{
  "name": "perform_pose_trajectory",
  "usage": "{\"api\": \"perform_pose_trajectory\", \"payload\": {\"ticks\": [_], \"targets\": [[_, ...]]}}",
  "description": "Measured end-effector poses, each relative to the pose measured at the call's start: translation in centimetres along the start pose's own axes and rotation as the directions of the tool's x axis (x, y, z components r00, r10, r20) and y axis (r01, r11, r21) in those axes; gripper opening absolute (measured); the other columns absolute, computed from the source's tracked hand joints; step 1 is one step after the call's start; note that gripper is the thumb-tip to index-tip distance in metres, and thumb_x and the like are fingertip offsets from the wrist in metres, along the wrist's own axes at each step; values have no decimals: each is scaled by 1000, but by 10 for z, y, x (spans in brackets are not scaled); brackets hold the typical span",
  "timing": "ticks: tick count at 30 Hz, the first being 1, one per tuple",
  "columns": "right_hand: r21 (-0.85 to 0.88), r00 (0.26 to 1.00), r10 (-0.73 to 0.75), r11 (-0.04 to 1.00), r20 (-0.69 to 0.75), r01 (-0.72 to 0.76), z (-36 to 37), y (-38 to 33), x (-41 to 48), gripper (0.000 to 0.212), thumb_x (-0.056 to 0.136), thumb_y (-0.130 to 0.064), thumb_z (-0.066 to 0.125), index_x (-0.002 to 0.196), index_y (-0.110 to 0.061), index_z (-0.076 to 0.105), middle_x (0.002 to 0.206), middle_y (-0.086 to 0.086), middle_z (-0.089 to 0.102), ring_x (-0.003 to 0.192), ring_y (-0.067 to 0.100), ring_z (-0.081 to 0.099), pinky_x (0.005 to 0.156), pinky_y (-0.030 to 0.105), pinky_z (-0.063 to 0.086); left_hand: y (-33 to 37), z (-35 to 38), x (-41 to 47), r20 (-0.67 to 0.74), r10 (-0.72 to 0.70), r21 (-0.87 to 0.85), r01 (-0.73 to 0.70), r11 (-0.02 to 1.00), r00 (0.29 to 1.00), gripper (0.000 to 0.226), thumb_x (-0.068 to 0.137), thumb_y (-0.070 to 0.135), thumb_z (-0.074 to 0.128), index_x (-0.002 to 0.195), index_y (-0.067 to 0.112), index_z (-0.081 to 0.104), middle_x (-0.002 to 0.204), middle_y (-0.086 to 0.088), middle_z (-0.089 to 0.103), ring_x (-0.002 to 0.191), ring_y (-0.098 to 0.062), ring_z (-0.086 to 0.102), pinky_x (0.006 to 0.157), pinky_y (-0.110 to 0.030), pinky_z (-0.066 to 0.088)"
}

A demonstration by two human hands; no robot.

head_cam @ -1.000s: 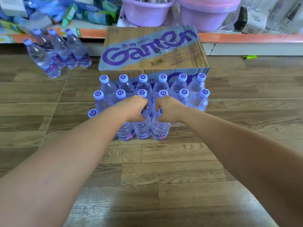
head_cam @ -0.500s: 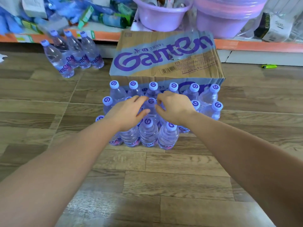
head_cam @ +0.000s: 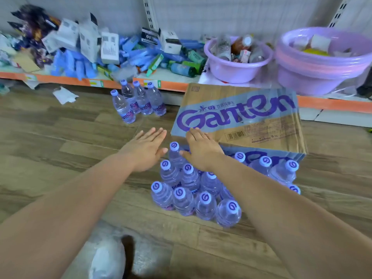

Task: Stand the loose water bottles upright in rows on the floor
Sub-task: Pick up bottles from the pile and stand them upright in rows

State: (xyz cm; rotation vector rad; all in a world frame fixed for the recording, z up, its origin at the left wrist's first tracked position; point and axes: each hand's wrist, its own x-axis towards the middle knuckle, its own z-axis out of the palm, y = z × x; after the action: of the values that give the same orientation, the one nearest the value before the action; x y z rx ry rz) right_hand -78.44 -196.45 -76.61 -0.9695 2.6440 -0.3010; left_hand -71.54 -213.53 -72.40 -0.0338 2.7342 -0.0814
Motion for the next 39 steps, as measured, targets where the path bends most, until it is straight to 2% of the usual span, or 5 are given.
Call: {"api": "perform_pose_trajectory", "payload": {"ticks": [15,24,30,34,39], "targets": [[-3,989,145,989,31,-145,13,-77,212,68,99,-43,35,151,-9,8,161,7,-1,149,20,-4,122,36,3,-225,26,137,-44,-69,-85,65,994,997,64,99,44,23,151,17,-5,160,1,-9,148,-15,-5,120,-35,-1],[-9,970,235,972,-67,-236,12,-87,364,69,97,-39,42,151,-10,11,161,8,3,149,23,1,120,36,12,-334,17,264,-331,-105,-162,53,985,938,65,98,37,36,151,14,5,160,-2,-6,148,-23,-4,120,-39,4],[-92,956,252,959,-147,-267,9,-80,427,60,99,-22,41,151,-17,11,161,3,-3,149,27,-1,120,40,18,-356,37,296,-224,15,-285,-80,955,974,59,98,21,43,149,11,16,160,-6,4,148,-19,4,118,-29,11],[-93,940,317,939,-129,-330,17,-78,435,45,94,-5,47,139,-6,37,154,6,13,139,36,20,100,41,41,-363,45,299,-305,11,-303,-108,947,952,59,94,8,47,148,9,22,159,-6,14,146,-19,18,117,-28,21],[-32,910,345,932,-229,-361,20,-74,424,42,91,-1,51,132,-11,42,136,12,34,113,37,43,78,39,44,-354,32,295,-288,-89,-248,15,969,953,45,91,15,53,135,6,45,139,-15,48,123,-33,50,94,-38,42]]}}
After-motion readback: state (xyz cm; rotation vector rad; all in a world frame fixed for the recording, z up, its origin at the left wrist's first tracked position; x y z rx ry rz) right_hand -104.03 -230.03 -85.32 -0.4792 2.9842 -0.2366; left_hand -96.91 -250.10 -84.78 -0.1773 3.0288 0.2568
